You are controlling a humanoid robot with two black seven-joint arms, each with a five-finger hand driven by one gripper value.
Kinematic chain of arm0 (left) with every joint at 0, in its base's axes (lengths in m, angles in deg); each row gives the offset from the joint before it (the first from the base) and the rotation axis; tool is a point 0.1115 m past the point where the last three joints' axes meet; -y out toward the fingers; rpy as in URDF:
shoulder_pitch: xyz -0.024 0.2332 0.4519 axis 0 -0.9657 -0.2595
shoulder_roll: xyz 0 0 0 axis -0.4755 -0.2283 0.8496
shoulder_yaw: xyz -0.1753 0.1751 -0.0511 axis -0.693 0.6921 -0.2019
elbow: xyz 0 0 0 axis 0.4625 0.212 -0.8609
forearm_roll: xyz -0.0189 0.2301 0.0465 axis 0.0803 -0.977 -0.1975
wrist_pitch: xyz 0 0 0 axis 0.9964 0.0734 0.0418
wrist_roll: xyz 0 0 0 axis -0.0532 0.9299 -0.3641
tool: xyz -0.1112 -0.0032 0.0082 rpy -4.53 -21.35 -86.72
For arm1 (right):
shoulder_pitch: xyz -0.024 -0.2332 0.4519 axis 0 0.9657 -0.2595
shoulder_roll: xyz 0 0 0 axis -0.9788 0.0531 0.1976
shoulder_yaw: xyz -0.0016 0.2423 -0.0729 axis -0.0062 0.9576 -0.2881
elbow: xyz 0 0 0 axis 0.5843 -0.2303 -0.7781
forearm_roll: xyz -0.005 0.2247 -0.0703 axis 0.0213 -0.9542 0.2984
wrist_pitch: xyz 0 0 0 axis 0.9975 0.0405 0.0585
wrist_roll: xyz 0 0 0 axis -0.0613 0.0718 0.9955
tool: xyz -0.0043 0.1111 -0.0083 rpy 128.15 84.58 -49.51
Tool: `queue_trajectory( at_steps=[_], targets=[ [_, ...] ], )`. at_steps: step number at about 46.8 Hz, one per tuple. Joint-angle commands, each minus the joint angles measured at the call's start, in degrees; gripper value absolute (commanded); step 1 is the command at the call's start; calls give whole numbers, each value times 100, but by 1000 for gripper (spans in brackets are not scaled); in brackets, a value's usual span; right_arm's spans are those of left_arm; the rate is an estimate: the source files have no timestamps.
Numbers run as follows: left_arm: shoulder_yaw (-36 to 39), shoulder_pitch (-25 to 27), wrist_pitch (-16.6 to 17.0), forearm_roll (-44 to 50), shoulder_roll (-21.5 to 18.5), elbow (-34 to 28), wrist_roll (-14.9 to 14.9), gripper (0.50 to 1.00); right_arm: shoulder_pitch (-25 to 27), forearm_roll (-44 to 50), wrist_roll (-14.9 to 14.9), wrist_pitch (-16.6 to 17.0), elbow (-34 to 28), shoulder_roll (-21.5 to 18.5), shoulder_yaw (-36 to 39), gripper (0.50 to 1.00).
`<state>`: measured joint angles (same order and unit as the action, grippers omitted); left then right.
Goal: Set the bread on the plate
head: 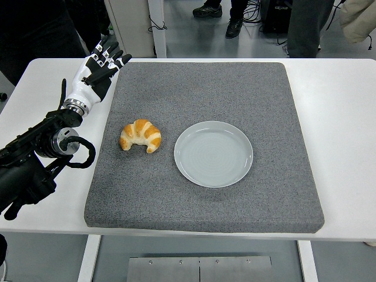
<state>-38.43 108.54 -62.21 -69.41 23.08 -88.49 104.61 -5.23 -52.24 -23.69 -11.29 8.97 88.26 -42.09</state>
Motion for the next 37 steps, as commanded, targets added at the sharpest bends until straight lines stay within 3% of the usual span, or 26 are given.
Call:
queue_trajectory(
  at_steps=[1, 37],
  targets=[
    [7, 0, 15, 0, 0, 0, 0, 966, 2, 0, 0, 0, 0, 0, 0, 1000],
    [-37, -8, 24, 0, 17, 0, 0, 968, 2, 0, 9, 0, 0, 0, 0, 1000]
  ],
)
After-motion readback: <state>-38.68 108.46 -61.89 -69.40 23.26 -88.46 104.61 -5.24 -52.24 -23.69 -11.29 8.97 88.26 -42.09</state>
